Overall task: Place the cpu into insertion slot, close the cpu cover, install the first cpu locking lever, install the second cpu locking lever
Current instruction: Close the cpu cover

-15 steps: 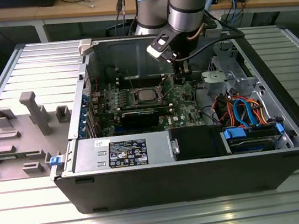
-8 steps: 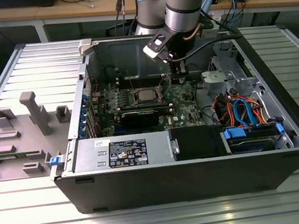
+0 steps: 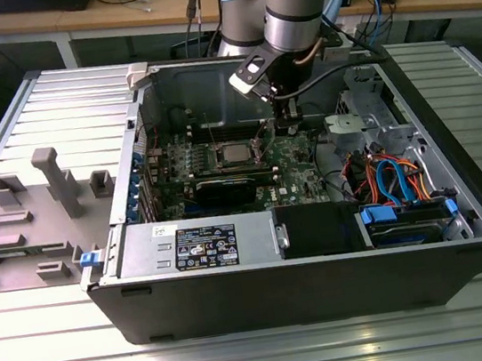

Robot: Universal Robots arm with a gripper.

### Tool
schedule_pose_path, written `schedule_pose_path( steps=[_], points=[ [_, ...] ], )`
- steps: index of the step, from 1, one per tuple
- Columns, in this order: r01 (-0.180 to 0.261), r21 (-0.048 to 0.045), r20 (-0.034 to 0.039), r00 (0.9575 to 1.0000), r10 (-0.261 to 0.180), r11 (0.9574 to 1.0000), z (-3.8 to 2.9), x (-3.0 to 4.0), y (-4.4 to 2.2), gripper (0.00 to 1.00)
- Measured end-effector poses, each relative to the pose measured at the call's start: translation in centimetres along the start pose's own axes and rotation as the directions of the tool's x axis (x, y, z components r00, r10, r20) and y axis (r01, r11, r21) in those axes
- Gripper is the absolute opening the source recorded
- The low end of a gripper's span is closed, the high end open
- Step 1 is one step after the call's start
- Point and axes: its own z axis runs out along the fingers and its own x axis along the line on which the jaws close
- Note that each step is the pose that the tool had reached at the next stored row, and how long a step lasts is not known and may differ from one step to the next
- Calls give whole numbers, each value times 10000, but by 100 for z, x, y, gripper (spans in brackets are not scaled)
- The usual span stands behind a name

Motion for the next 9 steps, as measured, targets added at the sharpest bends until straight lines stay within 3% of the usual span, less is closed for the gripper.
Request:
schedule_pose_path(
  steps=[9],
  points=[
    [0, 0, 0, 10000, 0, 10000, 1, 1, -31, 11]
  ],
)
